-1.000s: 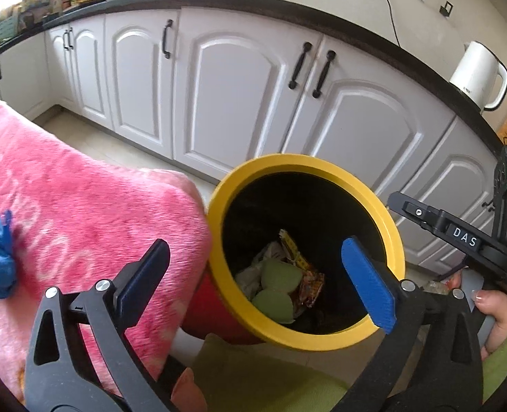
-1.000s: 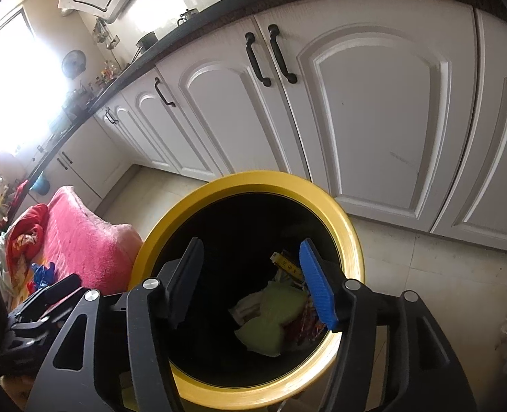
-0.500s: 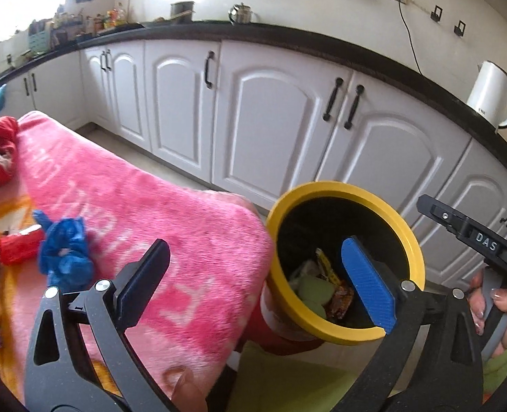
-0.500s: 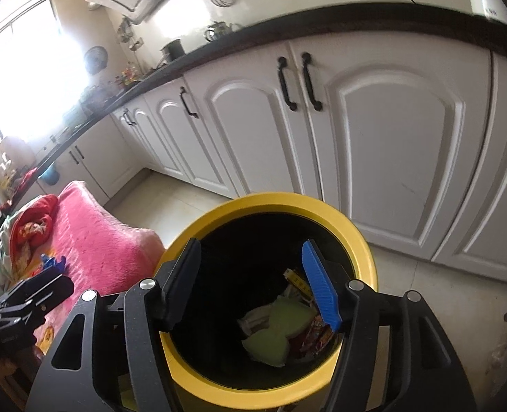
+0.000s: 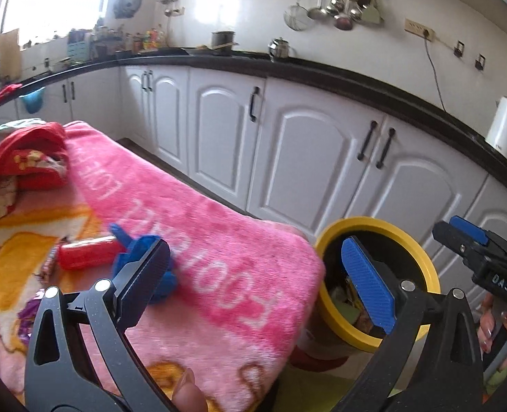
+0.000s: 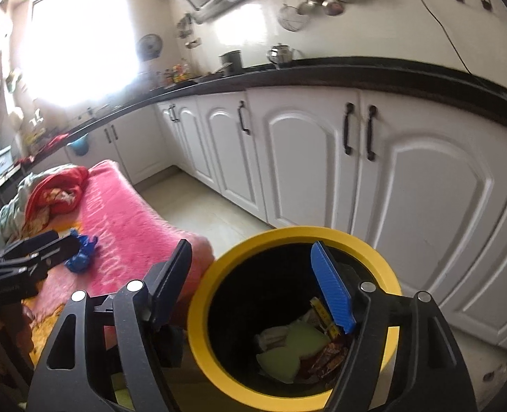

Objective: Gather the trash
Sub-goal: 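Move both tools back over the red bottle and blue bag on the blanket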

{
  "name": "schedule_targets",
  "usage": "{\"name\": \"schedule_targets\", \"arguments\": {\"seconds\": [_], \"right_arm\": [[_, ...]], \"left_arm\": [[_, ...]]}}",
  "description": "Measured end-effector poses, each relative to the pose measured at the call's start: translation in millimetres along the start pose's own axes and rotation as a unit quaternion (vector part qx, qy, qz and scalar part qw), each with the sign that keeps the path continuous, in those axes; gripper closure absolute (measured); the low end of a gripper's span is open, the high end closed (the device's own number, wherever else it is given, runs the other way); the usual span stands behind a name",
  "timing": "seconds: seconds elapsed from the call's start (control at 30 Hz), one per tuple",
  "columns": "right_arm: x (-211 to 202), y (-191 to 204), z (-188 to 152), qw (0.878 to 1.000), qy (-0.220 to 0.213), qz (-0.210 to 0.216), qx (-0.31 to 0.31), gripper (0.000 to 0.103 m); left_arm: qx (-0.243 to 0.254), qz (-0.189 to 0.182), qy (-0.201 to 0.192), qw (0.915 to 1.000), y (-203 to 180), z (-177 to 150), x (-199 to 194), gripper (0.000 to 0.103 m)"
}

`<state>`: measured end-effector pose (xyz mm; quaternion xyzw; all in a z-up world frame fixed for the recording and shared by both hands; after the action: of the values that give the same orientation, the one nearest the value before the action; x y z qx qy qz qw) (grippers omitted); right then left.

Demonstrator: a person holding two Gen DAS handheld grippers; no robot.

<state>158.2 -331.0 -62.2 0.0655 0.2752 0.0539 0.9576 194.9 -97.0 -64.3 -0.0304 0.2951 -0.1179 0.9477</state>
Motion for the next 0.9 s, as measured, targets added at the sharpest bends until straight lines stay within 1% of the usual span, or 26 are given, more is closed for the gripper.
{"name": "schedule_targets", "arguments": {"seconds": [0.27, 0.5, 0.73, 0.9], "right_arm": [[0, 48, 10, 0.998, -0.002, 0.034, -0.044, 0.031], [7, 90, 16, 0.996, 0.007, 0.063, -0.069, 0.031], [10, 129, 24, 0.991, 0.004, 0.091, -0.094, 0.031], [23, 156, 29, 0.987, 0.021, 0.125, -0.096, 0.031]], "left_arm": [[-0.033, 0.036, -0.026, 0.9985, 44, 7, -24, 0.011], [-0.056, 0.065, -0.042, 0.9954, 81, 8, -43, 0.011], [-0.074, 0.095, -0.046, 0.9917, 117, 8, -56, 0.011], [-0.076, 0.118, -0.043, 0.9892, 141, 2, -66, 0.011]]}}
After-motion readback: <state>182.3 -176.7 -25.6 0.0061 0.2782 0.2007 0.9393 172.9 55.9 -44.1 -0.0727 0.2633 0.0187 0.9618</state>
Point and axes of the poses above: each gripper's, at about its wrist camera, not at the fingertips, and x roughly the way its jaws point, y to its left, z to its top, the point moved 6 cm from there along x, roughly the way its jaws point, and after that the axes turned 1 degree about z, right-handed, at the moved point
